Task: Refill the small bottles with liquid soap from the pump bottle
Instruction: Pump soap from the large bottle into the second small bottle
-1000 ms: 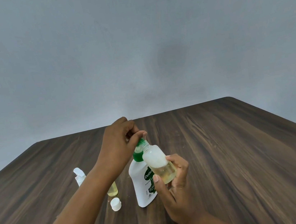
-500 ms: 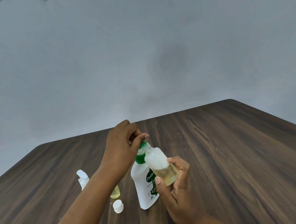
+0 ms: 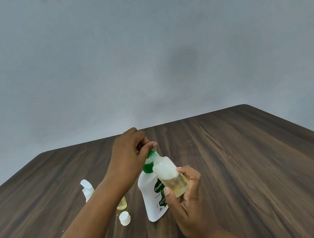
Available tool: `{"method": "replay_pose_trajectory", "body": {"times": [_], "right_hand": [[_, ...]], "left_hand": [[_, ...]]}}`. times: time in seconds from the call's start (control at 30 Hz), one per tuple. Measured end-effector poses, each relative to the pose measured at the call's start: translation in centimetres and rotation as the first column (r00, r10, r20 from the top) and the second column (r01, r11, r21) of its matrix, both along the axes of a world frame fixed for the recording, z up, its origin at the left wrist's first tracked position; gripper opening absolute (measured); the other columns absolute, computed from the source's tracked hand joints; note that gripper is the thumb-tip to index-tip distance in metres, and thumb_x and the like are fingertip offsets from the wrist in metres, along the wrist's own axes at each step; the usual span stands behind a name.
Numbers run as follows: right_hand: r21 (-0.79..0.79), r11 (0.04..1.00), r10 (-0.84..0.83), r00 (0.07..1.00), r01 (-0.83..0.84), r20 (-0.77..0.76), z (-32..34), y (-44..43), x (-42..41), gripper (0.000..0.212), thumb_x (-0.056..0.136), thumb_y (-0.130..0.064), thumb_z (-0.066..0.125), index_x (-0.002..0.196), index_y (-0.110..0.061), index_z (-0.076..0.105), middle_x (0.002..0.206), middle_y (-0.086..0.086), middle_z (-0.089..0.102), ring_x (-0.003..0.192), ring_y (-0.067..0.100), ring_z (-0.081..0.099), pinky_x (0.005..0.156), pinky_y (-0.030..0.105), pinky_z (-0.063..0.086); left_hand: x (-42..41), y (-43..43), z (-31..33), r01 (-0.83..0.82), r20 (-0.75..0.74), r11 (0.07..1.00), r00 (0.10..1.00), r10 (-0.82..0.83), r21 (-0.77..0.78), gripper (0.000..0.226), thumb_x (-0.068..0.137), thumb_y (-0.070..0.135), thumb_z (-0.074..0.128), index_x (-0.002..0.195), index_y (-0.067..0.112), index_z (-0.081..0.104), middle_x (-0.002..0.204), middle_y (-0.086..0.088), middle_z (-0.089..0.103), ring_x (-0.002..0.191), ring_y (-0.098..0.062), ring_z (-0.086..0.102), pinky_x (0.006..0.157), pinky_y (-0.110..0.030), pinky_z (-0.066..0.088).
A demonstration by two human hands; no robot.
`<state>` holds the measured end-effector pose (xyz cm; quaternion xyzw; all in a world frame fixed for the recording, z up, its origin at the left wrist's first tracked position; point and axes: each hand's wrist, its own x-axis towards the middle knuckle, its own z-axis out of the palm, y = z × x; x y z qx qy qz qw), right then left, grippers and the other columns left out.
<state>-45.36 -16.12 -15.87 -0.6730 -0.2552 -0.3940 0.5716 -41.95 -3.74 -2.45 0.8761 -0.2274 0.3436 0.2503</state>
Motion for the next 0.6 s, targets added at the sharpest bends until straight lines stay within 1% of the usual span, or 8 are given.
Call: {"method": "replay_pose_trajectory", "body": {"times": [0.1, 0.13, 0.27, 0.33, 0.43, 0.53, 0.6], "right_hand": [[-0.01, 1.0, 0.001, 1.0, -0.001, -0.016, -0.2, 0.0, -0.1, 0.042, 0.089, -0.04, 0.053, 0.119, -0.053, 0.026, 0.106, -0.026, 0.045, 0.075, 0.015, 0.056, 0.052, 0.044, 0.05], [-0.016, 1.0, -0.006, 1.0, 0.005, -0.014, -0.2, 0.0, -0.1, 0.042, 0.089, -0.04, 0.052, 0.119, -0.053, 0.026, 0.106, -0.026, 0.045, 0.075, 0.015, 0.056, 0.051, 0.044, 0.05], [0.001, 1.0, 0.002, 1.0, -0.002, -0.016, -0.3, 0.1, 0.1, 0.038, 0.091, -0.055, 0.049, 0.121, -0.053, 0.025, 0.107, -0.025, 0.045, 0.076, 0.019, 0.058, 0.054, 0.047, 0.051], [0.001, 1.0, -0.005, 1.0, 0.005, -0.017, -0.4, 0.0, 0.2, 0.039, 0.091, -0.059, 0.046, 0.122, -0.053, 0.025, 0.11, -0.021, 0.045, 0.08, 0.021, 0.059, 0.056, 0.047, 0.052], [0.005, 1.0, -0.011, 1.0, 0.011, -0.025, -0.5, 0.0, 0.4, 0.038, 0.09, -0.061, 0.045, 0.121, -0.053, 0.025, 0.111, -0.018, 0.045, 0.083, 0.021, 0.059, 0.058, 0.046, 0.053], [0.002, 1.0, -0.005, 0.999, 0.005, -0.041, -0.6, -0.1, 0.3, 0.038, 0.089, -0.062, 0.045, 0.12, -0.05, 0.027, 0.109, -0.016, 0.046, 0.084, 0.018, 0.059, 0.06, 0.044, 0.054], [-0.008, 1.0, -0.008, 0.999, 0.008, -0.041, -0.4, -0.1, 0.1, 0.038, 0.09, -0.058, 0.048, 0.12, -0.05, 0.026, 0.11, -0.018, 0.045, 0.085, 0.016, 0.058, 0.06, 0.04, 0.055]], "left_hand": [[0.0, 0.2, -0.5, -0.026, -0.012, 1.0, 1.0, 0.026, -0.01, 0.035, 0.082, 0.023, 0.068, 0.056, 0.026, 0.045, 0.063, 0.01, 0.045, 0.061, -0.007, 0.046, 0.057, -0.013, 0.031], [-0.1, 0.2, -0.6, -0.024, -0.014, 1.0, 1.0, 0.024, -0.014, 0.032, 0.082, 0.023, 0.068, 0.058, 0.024, 0.047, 0.064, 0.01, 0.046, 0.062, -0.008, 0.046, 0.058, -0.013, 0.031], [-0.1, 0.1, 0.1, 0.002, -0.007, 1.0, 1.0, -0.002, -0.004, 0.032, 0.082, 0.023, 0.068, 0.058, 0.025, 0.047, 0.064, 0.008, 0.047, 0.062, -0.008, 0.047, 0.057, -0.013, 0.033], [-0.1, 0.1, 0.4, 0.009, -0.02, 1.0, 1.0, -0.009, 0.013, 0.029, 0.082, 0.024, 0.068, 0.059, 0.022, 0.05, 0.066, 0.006, 0.049, 0.063, -0.008, 0.048, 0.057, -0.014, 0.036], [0.0, 0.0, 0.2, 0.0, -0.017, 1.0, 1.0, 0.001, 0.005, 0.032, 0.082, 0.023, 0.068, 0.058, 0.024, 0.047, 0.065, 0.007, 0.047, 0.062, -0.008, 0.047, 0.057, -0.015, 0.034], [-0.2, -0.1, -0.3, -0.025, -0.01, 1.0, 1.0, 0.025, 0.008, 0.034, 0.082, 0.022, 0.068, 0.057, 0.024, 0.045, 0.064, 0.011, 0.043, 0.06, -0.006, 0.044, 0.057, -0.014, 0.031], [-0.3, 0.0, -0.4, -0.033, -0.012, 0.999, 0.999, 0.033, -0.006, 0.032, 0.082, 0.022, 0.068, 0.058, 0.023, 0.047, 0.063, 0.012, 0.043, 0.06, -0.006, 0.044, 0.057, -0.012, 0.03]]}}
